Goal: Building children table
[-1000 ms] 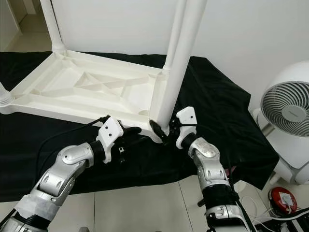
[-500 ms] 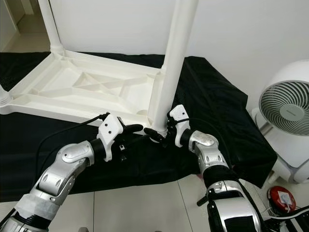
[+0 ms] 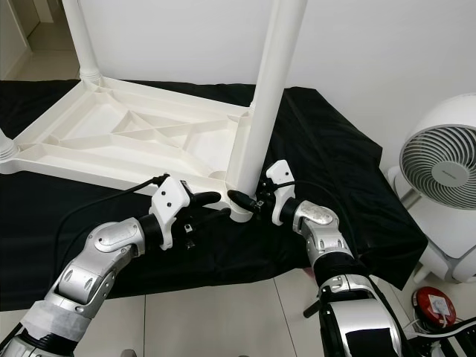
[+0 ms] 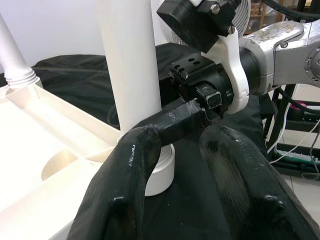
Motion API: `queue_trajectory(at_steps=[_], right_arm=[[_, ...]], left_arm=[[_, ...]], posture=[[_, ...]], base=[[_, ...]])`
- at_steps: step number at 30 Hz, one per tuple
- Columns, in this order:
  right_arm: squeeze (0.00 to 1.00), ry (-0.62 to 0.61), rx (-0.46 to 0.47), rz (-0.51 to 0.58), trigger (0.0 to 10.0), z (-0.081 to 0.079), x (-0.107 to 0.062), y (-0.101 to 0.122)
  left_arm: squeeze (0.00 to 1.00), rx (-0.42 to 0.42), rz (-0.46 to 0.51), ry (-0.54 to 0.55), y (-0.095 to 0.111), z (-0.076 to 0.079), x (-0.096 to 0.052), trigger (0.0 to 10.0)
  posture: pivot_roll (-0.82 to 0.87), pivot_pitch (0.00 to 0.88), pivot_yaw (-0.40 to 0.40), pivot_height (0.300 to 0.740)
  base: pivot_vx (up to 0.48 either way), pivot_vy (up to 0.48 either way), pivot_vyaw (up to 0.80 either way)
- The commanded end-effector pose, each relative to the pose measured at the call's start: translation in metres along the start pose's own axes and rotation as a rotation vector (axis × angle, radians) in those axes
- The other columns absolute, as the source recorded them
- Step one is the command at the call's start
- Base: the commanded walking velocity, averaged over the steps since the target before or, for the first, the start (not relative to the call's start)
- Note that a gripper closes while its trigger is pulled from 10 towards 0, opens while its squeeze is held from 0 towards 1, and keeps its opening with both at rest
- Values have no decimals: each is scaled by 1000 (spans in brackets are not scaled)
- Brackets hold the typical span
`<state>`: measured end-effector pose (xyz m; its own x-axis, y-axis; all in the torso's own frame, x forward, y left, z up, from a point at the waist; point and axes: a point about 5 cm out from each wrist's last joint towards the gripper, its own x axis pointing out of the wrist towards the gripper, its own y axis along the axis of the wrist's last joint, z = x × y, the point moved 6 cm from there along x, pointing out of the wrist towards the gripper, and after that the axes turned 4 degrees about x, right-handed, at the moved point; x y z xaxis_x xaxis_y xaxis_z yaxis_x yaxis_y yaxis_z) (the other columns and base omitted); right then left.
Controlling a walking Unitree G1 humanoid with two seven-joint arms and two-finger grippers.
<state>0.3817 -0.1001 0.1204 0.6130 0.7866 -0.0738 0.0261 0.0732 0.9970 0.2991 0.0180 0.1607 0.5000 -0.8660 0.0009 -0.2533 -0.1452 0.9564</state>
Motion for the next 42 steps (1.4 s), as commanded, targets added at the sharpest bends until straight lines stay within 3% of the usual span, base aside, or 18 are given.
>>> queue_trajectory(at_steps=[1, 5, 8, 12, 17, 24, 29, 31, 32, 34, 37, 38, 42], right_arm=[[0, -6, 28, -39, 10000, -9, -4, -20], [0, -73, 1, -38, 10000, -8, -2, -21], [0, -179, -11, -40, 10000, 2, -1, -20], [0, -298, 31, -3, 10000, 7, 1, -15], [0, -339, 39, 19, 10000, 6, 2, -12], [0, -638, 134, 78, 10000, 11, -5, -15], [0, -783, 158, 81, 10000, 3, -7, -23], [0, -783, 158, 81, 10000, 3, -7, -23], [0, -766, 171, 94, 10000, -9, 0, -21], [0, -744, 177, 105, 10000, -18, 4, -19], [0, -727, 178, 114, 10000, -23, 6, -15], [1000, -727, 177, 126, 10000, -21, 3, -12], [1000, -725, 187, 147, 10000, -18, 0, -8]], left_arm=[[0, -11, -13, -11, -3, 7, 0, 10000], [0, -17, -17, -14, -4, 8, 0, 10000], [0, -18, -18, -14, -4, 9, -1, 10000], [0, -24, -23, -19, -6, 11, -1, 10000], [0, -25, -24, -23, -6, 11, -1, 10000], [0, -27, -25, -27, -5, 13, -1, 10000], [0, -31, -26, -27, -5, 14, -1, 10000], [0, -31, -26, -27, -5, 14, -1, 10000], [0, -31, -27, -26, -5, 13, 0, 10000], [0, -31, -26, -24, -5, 13, 0, 10000], [0, -32, -23, -24, -4, 12, 1, 10000], [0, -32, -21, -25, -4, 12, 1, 10000], [0, -32, -21, -26, -4, 12, 2, 10000]], posture=[[-38, 0, -81, 740], [-38, 0, -82, 740], [-39, 0, -81, 740], [-46, 0, -75, 740], [-46, 0, -75, 740], [-47, 0, -75, 740], [-48, 0, -77, 740], [-48, 0, -77, 740], [-50, 0, -76, 740], [-54, 0, -75, 740], [-56, 0, -75, 740], [-59, 0, -76, 740], [-61, 0, -76, 740]], base=[[0, 0, 0], [0, 0, 0], [0, 0, 0], [0, 0, 0], [0, 0, 0], [0, 0, 0], [0, 0, 0], [0, 0, 0], [0, 0, 0], [0, 0, 0], [0, 0, 0], [0, 0, 0], [0, 0, 0]])
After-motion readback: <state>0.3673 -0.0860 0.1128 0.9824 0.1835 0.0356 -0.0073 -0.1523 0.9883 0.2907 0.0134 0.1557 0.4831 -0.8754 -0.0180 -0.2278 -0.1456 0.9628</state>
